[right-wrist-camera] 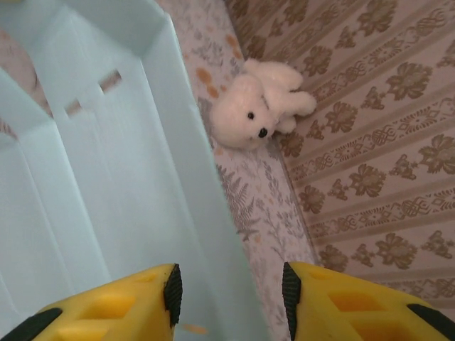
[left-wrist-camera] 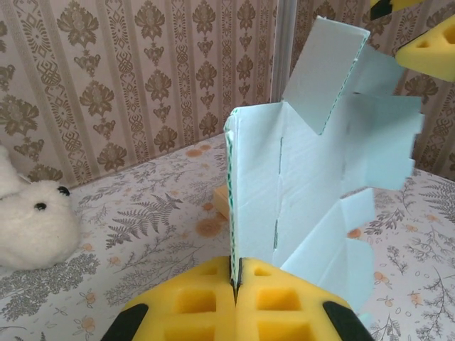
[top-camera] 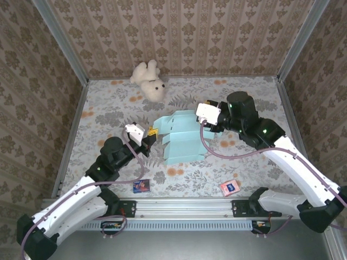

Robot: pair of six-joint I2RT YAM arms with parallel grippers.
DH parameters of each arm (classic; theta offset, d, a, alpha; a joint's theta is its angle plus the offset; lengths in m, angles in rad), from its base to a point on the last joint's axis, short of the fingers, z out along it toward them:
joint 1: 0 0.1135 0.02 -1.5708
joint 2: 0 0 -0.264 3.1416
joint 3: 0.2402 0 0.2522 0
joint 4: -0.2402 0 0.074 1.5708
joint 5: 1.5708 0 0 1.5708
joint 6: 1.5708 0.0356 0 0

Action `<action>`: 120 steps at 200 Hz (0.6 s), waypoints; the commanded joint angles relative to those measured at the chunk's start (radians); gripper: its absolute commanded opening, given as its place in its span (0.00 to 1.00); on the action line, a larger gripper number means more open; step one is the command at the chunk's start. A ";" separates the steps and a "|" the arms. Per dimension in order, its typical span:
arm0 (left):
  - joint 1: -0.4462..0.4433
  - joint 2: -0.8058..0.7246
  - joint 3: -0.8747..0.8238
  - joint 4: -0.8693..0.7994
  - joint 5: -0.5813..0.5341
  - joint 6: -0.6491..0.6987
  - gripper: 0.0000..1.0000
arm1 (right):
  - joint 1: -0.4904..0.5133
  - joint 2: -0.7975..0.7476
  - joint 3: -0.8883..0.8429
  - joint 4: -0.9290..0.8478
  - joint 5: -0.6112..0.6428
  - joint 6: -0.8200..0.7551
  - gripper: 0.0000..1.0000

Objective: Fold the paper box

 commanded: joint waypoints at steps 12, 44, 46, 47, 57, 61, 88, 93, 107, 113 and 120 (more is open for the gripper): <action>-0.011 -0.014 -0.015 0.041 -0.022 0.028 0.00 | -0.052 0.049 0.088 -0.211 -0.070 -0.202 0.45; -0.019 -0.017 -0.019 0.045 -0.033 0.030 0.00 | -0.066 0.109 0.149 -0.258 -0.103 -0.221 0.45; -0.020 -0.016 -0.020 0.045 -0.035 0.031 0.00 | -0.066 0.114 0.155 -0.263 -0.107 -0.224 0.45; -0.020 -0.016 -0.019 0.045 -0.036 0.031 0.00 | -0.066 0.117 0.157 -0.266 -0.109 -0.224 0.45; -0.018 -0.018 -0.021 0.043 -0.044 0.031 0.00 | -0.066 0.141 0.184 -0.291 -0.126 -0.227 0.45; -0.020 -0.019 -0.021 0.044 -0.046 0.030 0.00 | -0.066 0.150 0.192 -0.297 -0.131 -0.227 0.44; -0.020 -0.014 -0.021 0.046 -0.053 0.033 0.00 | -0.066 0.189 0.216 -0.298 -0.131 -0.233 0.43; -0.021 -0.013 -0.023 0.047 -0.053 0.033 0.00 | -0.066 0.195 0.218 -0.298 -0.128 -0.235 0.43; -0.023 -0.011 -0.022 0.051 -0.049 0.033 0.00 | -0.065 0.212 0.232 -0.307 -0.128 -0.239 0.41; -0.023 -0.012 -0.023 0.051 -0.050 0.032 0.00 | -0.066 0.218 0.239 -0.309 -0.130 -0.240 0.41; -0.024 -0.010 -0.025 0.053 -0.051 0.033 0.00 | -0.066 0.224 0.245 -0.315 -0.131 -0.242 0.40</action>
